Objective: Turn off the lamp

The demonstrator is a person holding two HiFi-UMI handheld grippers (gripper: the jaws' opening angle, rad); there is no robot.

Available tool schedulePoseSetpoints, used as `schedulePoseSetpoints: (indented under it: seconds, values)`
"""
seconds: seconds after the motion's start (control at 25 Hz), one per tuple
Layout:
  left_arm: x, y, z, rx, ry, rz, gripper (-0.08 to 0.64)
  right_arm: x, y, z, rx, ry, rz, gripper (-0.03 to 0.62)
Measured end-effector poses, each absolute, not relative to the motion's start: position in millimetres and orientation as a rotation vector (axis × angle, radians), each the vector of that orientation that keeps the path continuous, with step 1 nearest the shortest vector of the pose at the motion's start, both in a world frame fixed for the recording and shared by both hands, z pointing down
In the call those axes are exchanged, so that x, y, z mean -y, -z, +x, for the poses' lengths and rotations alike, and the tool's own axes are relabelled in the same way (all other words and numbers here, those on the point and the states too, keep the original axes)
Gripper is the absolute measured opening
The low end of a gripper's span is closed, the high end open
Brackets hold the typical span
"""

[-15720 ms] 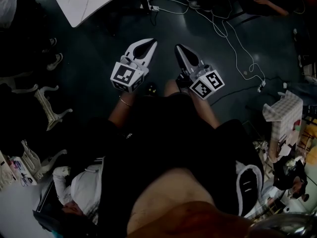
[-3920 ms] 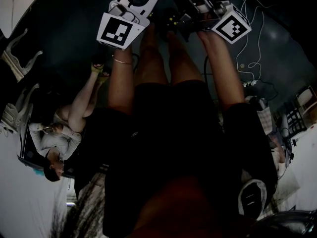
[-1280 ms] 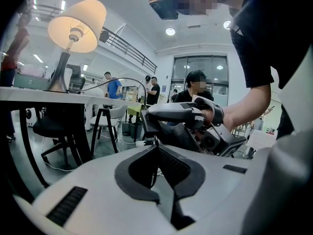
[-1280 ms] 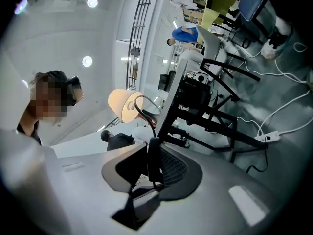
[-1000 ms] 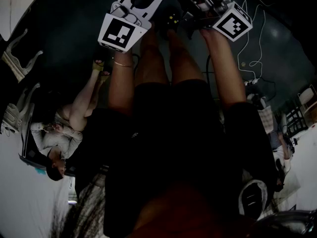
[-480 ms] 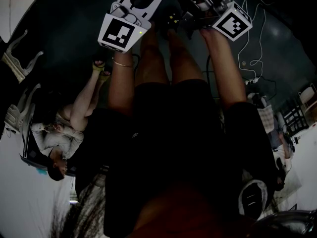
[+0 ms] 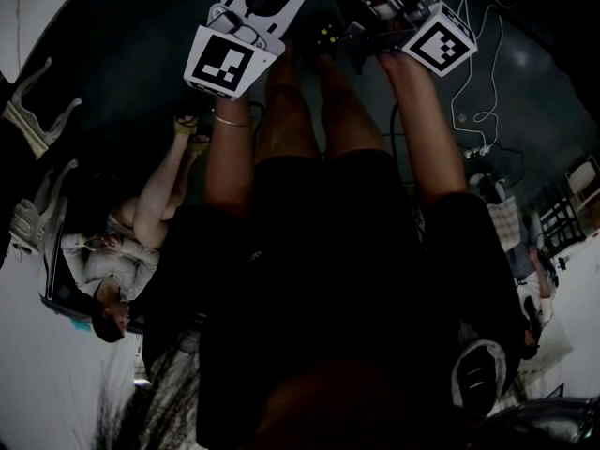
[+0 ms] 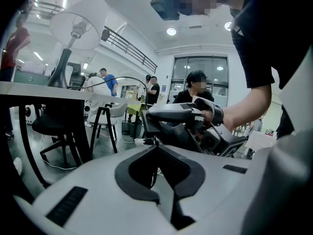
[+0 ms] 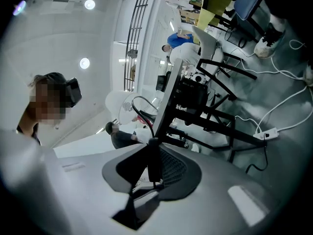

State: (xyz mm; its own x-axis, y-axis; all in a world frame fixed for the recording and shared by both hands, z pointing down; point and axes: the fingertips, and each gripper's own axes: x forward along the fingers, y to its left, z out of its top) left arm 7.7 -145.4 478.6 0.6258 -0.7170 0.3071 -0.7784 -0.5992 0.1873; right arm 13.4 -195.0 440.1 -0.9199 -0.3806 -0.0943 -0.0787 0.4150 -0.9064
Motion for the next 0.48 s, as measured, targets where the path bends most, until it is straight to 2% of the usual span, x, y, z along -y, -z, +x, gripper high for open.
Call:
schedulePoseSetpoints:
  seconds: [0.48]
  values:
    - [146.7, -481.8, 7.7, 1.182, -0.241, 2.530, 0.014, 195.8, -442.9, 14.2, -2.395, 1.491, -0.426, 0.064]
